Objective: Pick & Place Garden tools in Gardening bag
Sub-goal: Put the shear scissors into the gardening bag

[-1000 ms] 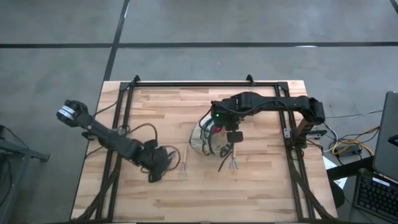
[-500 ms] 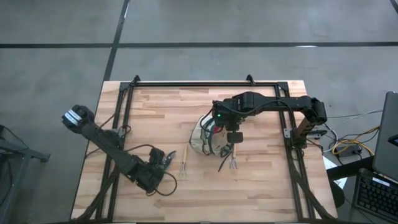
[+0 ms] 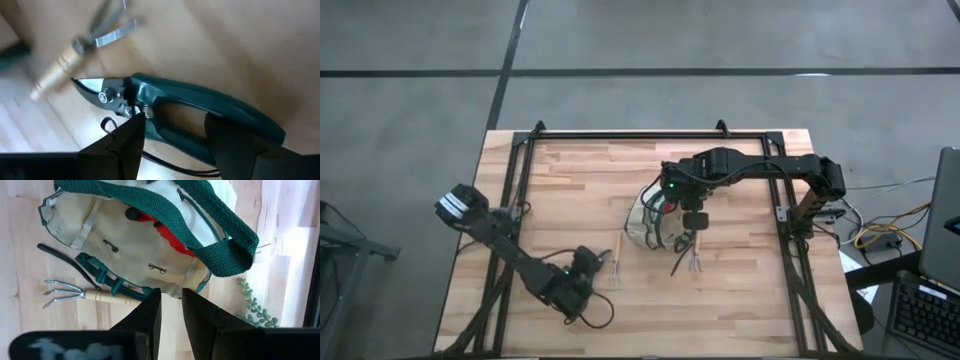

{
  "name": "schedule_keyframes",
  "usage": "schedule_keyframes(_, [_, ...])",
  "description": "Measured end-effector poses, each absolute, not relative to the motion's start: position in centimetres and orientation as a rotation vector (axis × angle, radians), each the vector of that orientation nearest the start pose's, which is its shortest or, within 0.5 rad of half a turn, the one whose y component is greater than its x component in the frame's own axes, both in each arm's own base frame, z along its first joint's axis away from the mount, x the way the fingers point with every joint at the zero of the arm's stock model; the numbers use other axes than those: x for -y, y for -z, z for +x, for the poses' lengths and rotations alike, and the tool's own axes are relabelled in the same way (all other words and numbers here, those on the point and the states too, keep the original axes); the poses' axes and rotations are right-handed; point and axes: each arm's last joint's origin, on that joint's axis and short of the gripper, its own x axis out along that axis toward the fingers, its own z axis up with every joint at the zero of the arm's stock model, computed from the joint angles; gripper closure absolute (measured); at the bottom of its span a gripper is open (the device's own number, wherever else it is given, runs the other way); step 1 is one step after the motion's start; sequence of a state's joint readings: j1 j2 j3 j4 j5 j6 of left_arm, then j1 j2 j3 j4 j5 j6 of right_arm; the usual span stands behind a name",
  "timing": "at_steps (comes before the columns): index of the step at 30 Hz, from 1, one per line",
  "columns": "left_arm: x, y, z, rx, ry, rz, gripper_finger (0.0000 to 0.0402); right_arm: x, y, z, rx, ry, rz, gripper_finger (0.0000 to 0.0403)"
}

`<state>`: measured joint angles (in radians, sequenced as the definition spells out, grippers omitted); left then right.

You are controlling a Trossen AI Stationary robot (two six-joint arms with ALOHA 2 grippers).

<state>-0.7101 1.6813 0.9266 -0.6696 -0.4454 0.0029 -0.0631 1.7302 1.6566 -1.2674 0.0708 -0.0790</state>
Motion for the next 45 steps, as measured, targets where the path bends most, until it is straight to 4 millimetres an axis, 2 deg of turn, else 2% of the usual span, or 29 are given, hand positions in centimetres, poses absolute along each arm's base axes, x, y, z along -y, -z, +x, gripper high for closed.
schedule_keyframes(4, [18.1, -15.8, 23.2, -1.148, 0.196, 0.683, 0.0191, 2.3, -31.2, 33.2, -1.341, 0.059, -0.073, 0.0336])
schedule_keyframes(7, [18.0, -15.7, 23.7, -1.122, 0.079, 0.472, 0.0191, 2.3, -31.2, 33.3, -1.336, 0.062, -0.071, 0.0342])
schedule_keyframes(10, [17.2, -15.6, 24.2, -1.141, -0.074, 0.236, 0.0193, 2.3, -31.0, 33.3, -1.333, 0.062, -0.071, 0.0346])
schedule_keyframes(15, [15.9, -14.9, 25.1, -1.202, -0.201, -0.037, 0.0209, 2.3, -30.7, 33.4, -1.338, 0.061, -0.073, 0.0351])
schedule_keyframes(19, [14.8, -14.6, 25.7, -1.239, -0.349, -0.357, 0.023, 2.3, -30.3, 33.3, -1.352, 0.061, -0.071, 0.0348])
schedule_keyframes(22, [14.4, -14.7, 25.8, -1.254, -0.41, -0.484, 0.0249, 2.3, -30.1, 33.2, -1.36, 0.06, -0.071, 0.0346])
schedule_keyframes(28, [14.0, -15.1, 24.9, -1.322, -0.457, -0.503, 0.0302, 2.3, -29.8, 33.2, -1.364, 0.06, -0.07, 0.0351])
schedule_keyframes(32, [14.2, -15.2, 24.6, -1.357, -0.366, -0.406, 0.0336, 2.3, -29.8, 33.2, -1.363, 0.06, -0.07, 0.0355])
schedule_keyframes(40, [14.3, -15.1, 24.4, -1.384, -0.336, -0.376, 0.0328, 2.3, -29.8, 33.2, -1.365, 0.062, -0.076, 0.0355])
schedule_keyframes(45, [14.0, -15.2, 24.2, -1.35, -0.412, -0.369, 0.0352, 2.3, -30.1, 32.9, -1.372, 0.072, -0.068, 0.0359])
